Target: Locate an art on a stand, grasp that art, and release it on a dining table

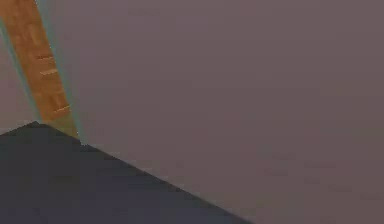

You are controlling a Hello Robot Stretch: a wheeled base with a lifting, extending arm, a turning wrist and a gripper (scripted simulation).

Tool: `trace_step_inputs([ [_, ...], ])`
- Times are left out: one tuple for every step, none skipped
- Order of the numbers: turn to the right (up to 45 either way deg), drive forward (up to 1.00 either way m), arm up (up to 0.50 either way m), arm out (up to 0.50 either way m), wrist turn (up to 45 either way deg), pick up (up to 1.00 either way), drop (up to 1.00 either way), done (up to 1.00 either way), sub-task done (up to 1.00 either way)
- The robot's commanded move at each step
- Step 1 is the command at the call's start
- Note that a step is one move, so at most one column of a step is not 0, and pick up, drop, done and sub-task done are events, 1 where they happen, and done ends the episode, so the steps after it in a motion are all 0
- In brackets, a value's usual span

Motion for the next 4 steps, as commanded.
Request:
trace_step_inputs([
  [-45.0, 0.00, 0.00, 0.00, 0.0, 0.00, 0.00, 0.00, 0.00],
  [0.0, 1.00, 0.00, 0.00, 0.0, 0.00, 0.00, 0.00, 0.00],
  [0.0, 1.00, 0.00, 0.00, 0.0, 0.00, 0.00, 0.00, 0.00],
  [0.0, 0.45, 0.00, 0.00, 0.0, 0.00, 0.00, 0.00, 0.00],
])
